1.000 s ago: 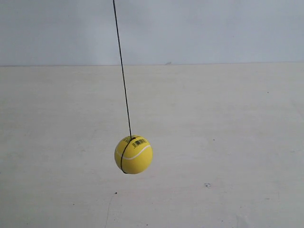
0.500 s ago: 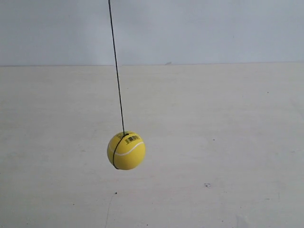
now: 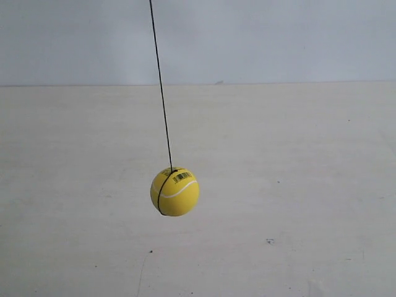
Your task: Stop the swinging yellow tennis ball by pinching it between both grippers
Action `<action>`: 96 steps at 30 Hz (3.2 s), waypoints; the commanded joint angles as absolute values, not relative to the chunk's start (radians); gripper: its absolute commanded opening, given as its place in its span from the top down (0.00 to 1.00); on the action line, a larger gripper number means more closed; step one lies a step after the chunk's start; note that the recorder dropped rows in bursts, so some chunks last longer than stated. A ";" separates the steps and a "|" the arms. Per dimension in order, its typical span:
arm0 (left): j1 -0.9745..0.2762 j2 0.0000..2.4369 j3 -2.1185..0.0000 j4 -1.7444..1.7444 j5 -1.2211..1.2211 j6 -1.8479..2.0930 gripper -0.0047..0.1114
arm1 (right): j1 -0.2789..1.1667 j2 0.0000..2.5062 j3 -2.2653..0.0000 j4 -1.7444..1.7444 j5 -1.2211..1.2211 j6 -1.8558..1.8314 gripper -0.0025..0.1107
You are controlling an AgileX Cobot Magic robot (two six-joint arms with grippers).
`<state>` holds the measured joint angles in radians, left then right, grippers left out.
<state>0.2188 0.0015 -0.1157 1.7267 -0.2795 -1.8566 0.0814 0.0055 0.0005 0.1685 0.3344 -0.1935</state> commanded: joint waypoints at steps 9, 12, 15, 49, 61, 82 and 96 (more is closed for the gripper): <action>0.212 0.000 -0.113 1.716 -0.282 -1.869 0.92 | 0.078 0.000 0.000 0.172 0.334 -0.188 0.98; 0.212 0.000 -0.113 1.716 -0.282 -1.869 0.92 | 0.078 0.000 0.000 0.172 0.334 -0.184 0.98; 0.212 0.000 -0.113 1.716 -0.282 -1.869 0.92 | 0.078 0.000 0.000 0.172 0.334 -0.184 0.98; 0.212 0.000 0.000 0.191 0.312 -0.200 0.92 | 0.078 0.000 0.000 0.172 0.334 -0.189 0.98; 0.212 0.000 0.000 0.189 0.314 -0.200 0.92 | 0.078 0.000 0.000 0.172 0.334 -0.189 0.98; 0.212 0.000 0.000 0.189 0.314 -0.200 0.92 | 0.078 0.000 0.000 0.172 0.334 -0.189 0.98; 0.212 0.000 0.000 0.189 0.314 -0.200 0.92 | 0.078 0.000 0.000 0.172 0.334 -0.189 0.98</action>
<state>0.2188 0.0035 -0.0040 0.1979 0.3124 -0.2048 0.0814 0.0055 0.0005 0.1685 0.3366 -0.1829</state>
